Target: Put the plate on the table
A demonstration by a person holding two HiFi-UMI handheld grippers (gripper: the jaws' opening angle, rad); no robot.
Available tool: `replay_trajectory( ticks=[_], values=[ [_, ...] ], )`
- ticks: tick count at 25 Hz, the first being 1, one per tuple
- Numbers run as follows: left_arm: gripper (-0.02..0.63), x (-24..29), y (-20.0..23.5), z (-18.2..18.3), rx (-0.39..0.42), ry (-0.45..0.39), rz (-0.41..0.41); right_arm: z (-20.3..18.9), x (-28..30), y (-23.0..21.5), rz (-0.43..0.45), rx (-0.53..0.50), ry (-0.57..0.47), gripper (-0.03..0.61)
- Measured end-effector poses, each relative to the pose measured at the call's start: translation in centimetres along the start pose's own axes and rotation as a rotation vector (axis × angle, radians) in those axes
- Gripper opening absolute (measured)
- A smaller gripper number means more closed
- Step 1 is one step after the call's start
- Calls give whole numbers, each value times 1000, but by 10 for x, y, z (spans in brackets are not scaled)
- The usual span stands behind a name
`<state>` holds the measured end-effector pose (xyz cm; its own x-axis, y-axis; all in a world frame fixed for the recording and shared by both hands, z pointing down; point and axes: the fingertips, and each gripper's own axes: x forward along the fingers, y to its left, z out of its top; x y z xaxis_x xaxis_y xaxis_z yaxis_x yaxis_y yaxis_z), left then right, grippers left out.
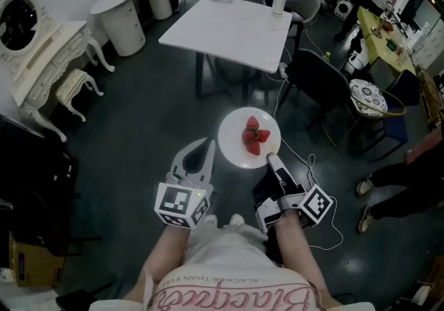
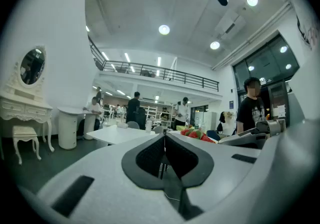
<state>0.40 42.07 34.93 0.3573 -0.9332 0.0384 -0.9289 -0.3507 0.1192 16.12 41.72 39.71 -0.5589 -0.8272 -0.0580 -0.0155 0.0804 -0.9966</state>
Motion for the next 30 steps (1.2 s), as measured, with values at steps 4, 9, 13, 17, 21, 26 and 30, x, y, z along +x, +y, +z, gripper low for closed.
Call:
replay_trajectory(
  ticks=[4,9,13,17,21,26,30],
  values=[
    [5,2,-2,-1,2,-4,4,2,0,-2,0,-4,11,12],
    [5,8,-8,-3,1,-17,26,10,1,-4,9,-3,42,12],
    [5,17,-13,-5,-8,-29,50,19,5,-6,12,-23,88,12],
    [5,24,-17,-12,-17,-30,60,25,12,-10,9,-58,121,12],
    [5,36,-12,-16,-29,-23,69,32,24,-13,9,-44,128,12],
    [5,62,12,-13,-43,-26,82,45,52,-19,-2,-43,132,12],
    [5,92,37,-11,-48,-22,70,55,87,-24,-8,-45,124,12]
  ],
)
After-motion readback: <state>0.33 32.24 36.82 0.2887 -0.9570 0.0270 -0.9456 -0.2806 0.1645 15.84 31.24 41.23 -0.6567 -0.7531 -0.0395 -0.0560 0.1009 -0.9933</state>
